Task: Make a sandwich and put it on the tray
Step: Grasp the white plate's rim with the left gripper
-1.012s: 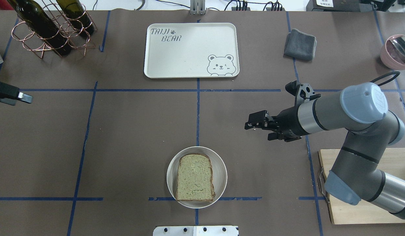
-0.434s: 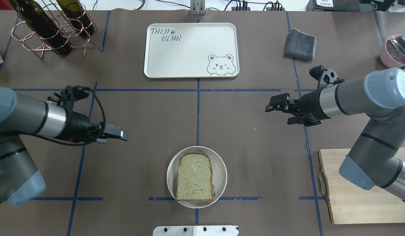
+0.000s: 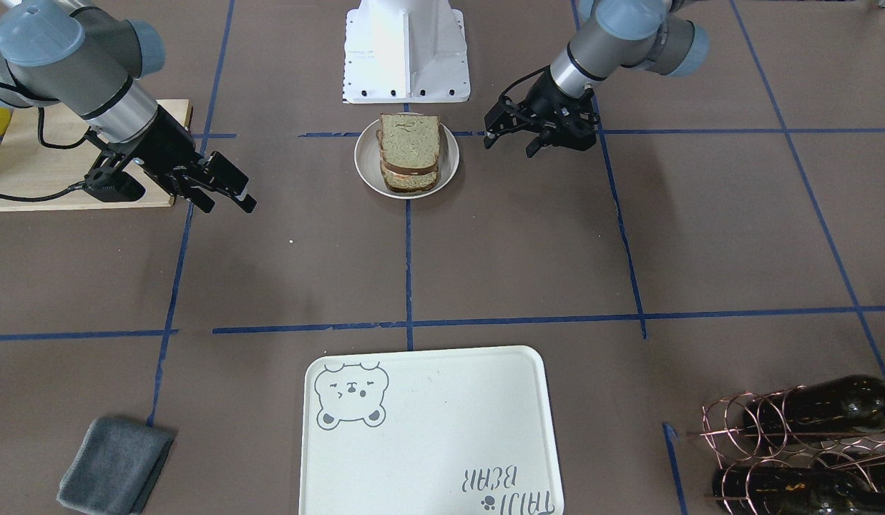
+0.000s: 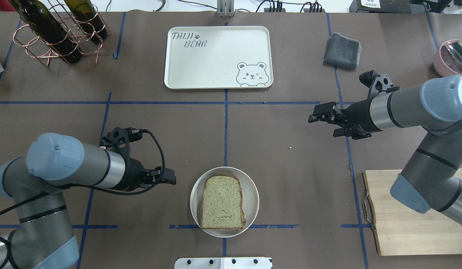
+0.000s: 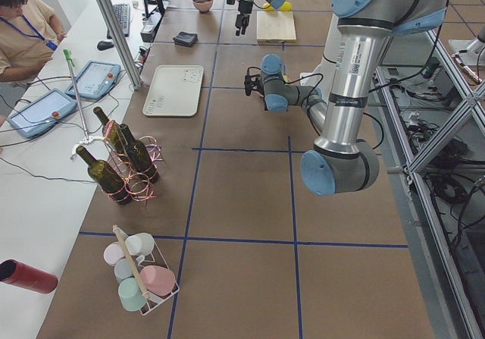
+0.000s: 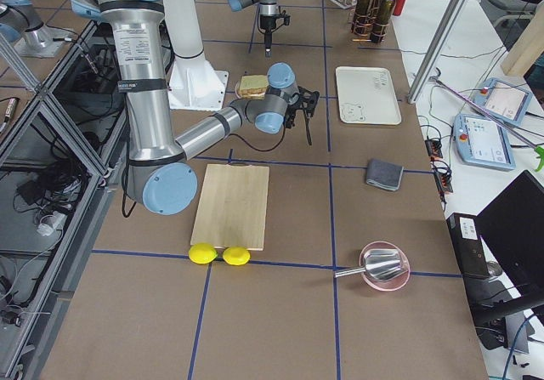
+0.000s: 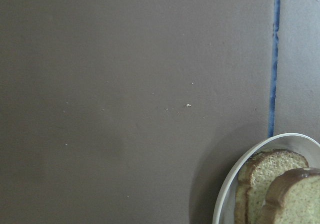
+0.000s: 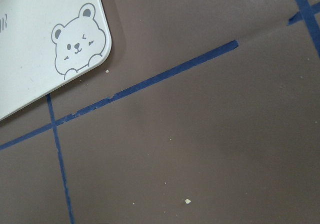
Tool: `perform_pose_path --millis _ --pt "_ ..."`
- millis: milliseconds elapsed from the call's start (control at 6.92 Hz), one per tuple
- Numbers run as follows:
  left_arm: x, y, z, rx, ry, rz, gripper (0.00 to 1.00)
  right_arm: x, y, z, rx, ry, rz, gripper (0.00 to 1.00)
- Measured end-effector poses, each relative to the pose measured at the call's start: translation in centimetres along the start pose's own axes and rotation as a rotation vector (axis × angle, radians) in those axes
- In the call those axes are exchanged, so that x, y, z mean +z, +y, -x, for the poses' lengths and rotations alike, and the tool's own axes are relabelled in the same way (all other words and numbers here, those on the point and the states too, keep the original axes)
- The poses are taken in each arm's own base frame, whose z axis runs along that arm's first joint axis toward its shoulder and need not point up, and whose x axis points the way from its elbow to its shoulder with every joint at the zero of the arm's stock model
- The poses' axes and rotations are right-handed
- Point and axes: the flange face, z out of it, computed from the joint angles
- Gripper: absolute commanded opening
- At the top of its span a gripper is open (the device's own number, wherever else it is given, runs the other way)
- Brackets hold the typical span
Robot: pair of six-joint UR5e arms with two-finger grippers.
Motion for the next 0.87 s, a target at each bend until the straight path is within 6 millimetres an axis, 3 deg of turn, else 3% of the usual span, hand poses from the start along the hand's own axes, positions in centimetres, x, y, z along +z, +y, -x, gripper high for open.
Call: perform_pose_path --millis 145,289,867 --pt "1.4 1.2 -3.1 -0.046 -0.036 -0.019 0.53 0.1 -0.1 0.0 -0.001 -0.001 -0.006 1.0" --pt "2.6 2.5 -4.6 -0.065 -0.054 -0.016 0.49 0.2 -0.2 -0.1 -0.001 -0.001 -0.008 1.0" --pt "5.2 4.0 -4.8 -0.073 -0.093 0.005 0.48 0.1 -0.1 -0.2 -0.001 -0.001 -0.008 1.0"
